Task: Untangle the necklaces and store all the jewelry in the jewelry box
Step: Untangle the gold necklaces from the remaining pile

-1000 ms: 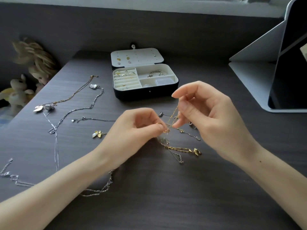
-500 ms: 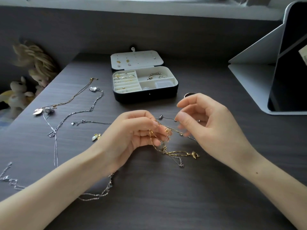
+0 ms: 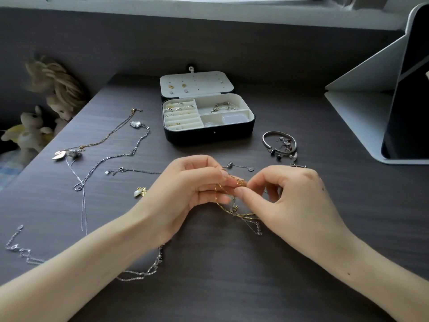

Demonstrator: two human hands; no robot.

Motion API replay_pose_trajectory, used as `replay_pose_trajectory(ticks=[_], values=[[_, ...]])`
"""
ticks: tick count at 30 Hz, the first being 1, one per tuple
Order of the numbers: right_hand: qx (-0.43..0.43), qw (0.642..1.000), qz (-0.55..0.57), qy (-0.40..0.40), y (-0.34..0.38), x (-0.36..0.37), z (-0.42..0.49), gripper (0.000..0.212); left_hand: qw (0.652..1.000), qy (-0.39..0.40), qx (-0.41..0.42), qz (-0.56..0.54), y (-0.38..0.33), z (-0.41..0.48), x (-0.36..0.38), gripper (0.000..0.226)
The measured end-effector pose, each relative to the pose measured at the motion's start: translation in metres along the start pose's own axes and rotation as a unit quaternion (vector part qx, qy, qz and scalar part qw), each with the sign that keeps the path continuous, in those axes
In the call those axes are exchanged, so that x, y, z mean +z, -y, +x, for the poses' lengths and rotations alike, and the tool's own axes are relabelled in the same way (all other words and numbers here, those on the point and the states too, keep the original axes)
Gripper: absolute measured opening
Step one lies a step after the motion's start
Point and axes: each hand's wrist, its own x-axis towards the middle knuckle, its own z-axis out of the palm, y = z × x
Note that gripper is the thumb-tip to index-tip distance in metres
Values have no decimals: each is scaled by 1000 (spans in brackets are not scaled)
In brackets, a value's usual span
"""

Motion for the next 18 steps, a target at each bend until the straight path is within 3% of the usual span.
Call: replay_pose_trajectory(ticks=[8,13,18], values=[[17,996,87,28,-1,0,3,20,999,-11,36,35,-1,-2,1,7],[-9,999,23,-26,-1,5,1,8,999,-3,30,27,-1,-2,0,6],[-63,991,-71,-92,0,5,1,17,999,13,35,20,1,-3,3,10]])
